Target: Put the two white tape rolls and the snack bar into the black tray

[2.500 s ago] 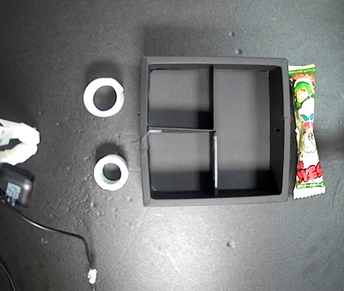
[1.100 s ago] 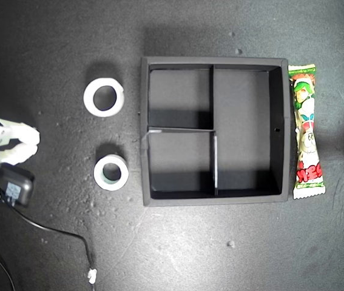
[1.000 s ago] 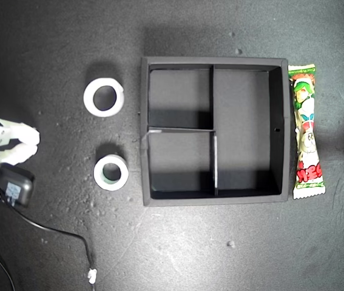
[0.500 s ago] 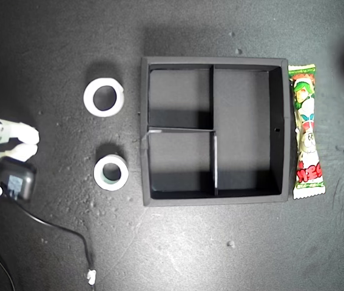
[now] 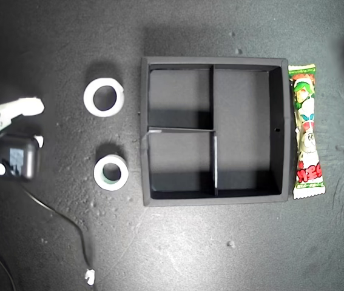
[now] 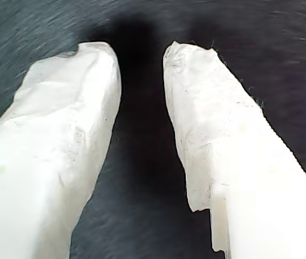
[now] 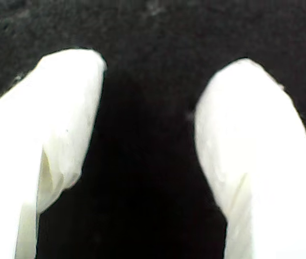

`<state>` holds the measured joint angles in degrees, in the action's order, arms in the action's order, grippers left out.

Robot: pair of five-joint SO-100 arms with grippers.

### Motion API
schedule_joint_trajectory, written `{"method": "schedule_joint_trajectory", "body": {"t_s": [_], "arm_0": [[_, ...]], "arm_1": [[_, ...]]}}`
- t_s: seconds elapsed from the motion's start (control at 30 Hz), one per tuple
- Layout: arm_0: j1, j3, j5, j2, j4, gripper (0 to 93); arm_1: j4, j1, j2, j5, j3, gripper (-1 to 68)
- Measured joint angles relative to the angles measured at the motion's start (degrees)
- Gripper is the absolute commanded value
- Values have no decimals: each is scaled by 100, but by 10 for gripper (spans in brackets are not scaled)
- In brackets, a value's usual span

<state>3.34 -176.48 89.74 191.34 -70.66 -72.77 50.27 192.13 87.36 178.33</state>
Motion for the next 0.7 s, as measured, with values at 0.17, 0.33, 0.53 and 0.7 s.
{"method": "schedule_joint_trajectory", "body": {"t_s": [0.17, 0.33, 0.53, 0.7], "arm_0": [[-149, 545, -773, 0, 624, 76], [-316, 932, -1881, 9, 1731, 168], [-457, 1626, -2672, -466, 2127, 181], [-580, 2514, -2971, -2320, 2259, 181]], "arm_1": [[308, -422, 255, 993, 0, -1], [624, -554, 255, 1661, -149, -4], [1582, -536, 255, 2320, -229, -6], [3287, -519, 264, 1898, -132, -6]]}}
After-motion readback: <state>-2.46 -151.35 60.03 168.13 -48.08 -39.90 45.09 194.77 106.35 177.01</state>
